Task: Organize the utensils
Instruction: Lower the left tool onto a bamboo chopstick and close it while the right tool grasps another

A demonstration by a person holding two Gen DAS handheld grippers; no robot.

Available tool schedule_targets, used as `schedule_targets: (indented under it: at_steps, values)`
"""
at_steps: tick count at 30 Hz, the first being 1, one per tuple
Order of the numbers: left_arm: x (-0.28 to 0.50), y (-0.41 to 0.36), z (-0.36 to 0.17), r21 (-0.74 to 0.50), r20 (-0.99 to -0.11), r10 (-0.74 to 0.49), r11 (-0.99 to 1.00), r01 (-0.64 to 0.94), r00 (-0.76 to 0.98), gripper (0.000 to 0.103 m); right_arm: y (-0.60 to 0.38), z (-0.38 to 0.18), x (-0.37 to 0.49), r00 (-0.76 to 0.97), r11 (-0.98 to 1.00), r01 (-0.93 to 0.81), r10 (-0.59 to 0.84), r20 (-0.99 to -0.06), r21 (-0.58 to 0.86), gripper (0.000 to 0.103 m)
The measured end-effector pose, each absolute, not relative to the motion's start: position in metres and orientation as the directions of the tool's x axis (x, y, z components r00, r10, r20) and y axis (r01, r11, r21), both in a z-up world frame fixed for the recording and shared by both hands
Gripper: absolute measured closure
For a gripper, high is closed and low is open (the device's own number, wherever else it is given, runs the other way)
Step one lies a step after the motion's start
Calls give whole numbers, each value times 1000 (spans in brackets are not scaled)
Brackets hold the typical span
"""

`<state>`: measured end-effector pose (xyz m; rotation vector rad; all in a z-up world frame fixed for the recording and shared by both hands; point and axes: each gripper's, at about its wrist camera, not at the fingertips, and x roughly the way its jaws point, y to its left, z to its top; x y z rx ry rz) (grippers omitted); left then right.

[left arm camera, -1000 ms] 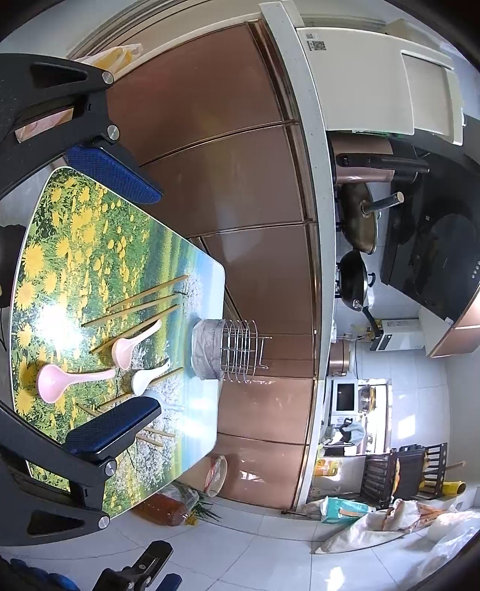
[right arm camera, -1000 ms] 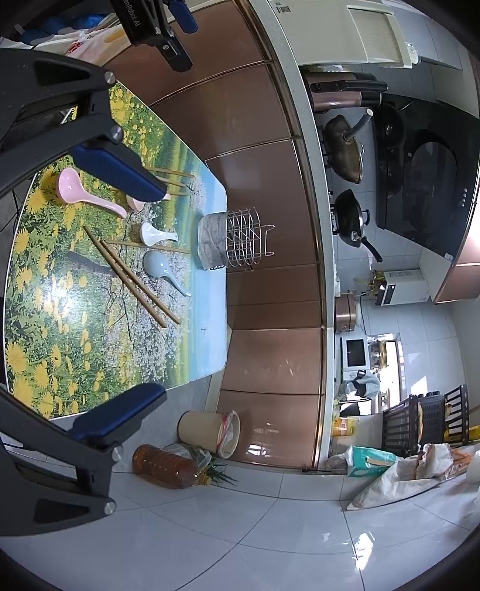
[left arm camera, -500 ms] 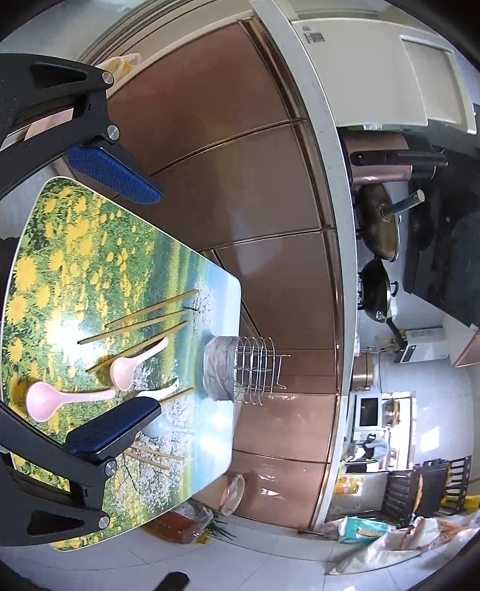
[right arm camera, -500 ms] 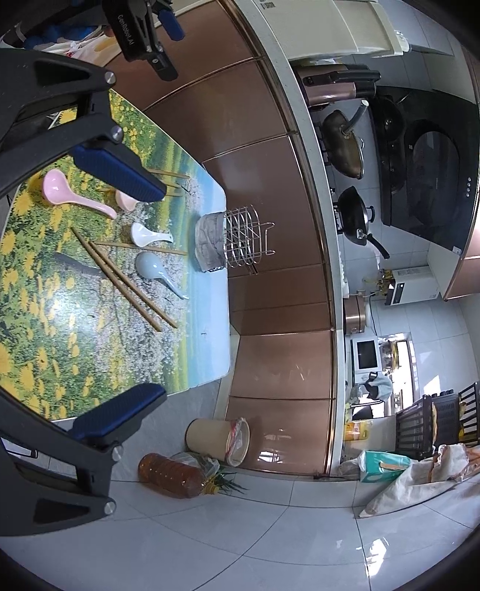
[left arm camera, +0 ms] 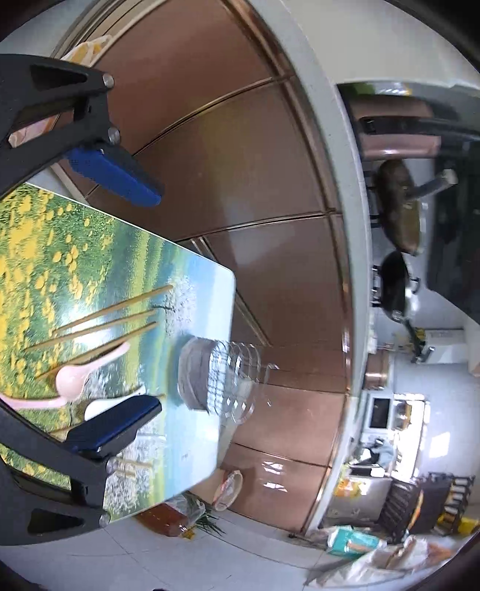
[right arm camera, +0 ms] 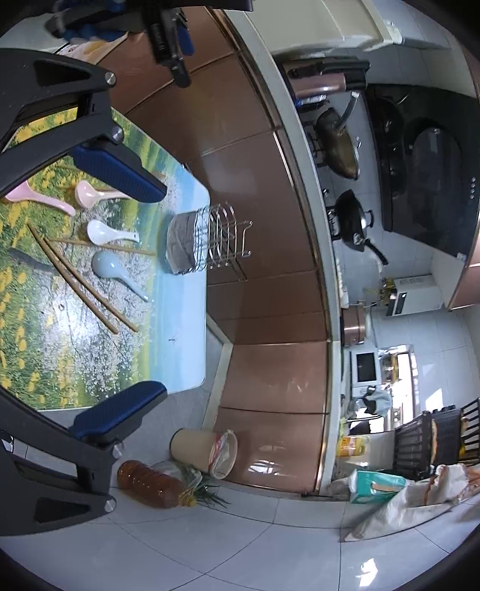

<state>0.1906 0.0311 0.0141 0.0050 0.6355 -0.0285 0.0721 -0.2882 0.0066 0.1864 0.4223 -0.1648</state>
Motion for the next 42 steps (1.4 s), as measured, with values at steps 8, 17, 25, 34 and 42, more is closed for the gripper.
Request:
schedule_targets:
  at_steps: [8, 17, 25, 34, 42]
  values:
    - [267, 54, -79, -114, -800, -110, 993, 30, 590, 48, -328, -65, 131, 765, 942, 233, -23, -644, 243, 56]
    - [337, 63, -141, -185, -881, -168, 983, 5, 442, 58, -349, -123, 166, 664, 917, 270, 43, -746, 293, 64]
    - [385, 64, -164, -198, -920, -175, 980, -30, 351, 69, -355, -150, 194, 600, 907, 274, 99, -794, 320, 64]
    - [409, 48, -173, -164, -939, -154, 986, -6, 308, 71, -374, -171, 215, 547, 865, 318, 168, -820, 389, 69]
    - [436, 44, -174, -143, -953, -142, 990, 19, 268, 84, -370, -181, 247, 468, 892, 328, 134, -874, 312, 75]
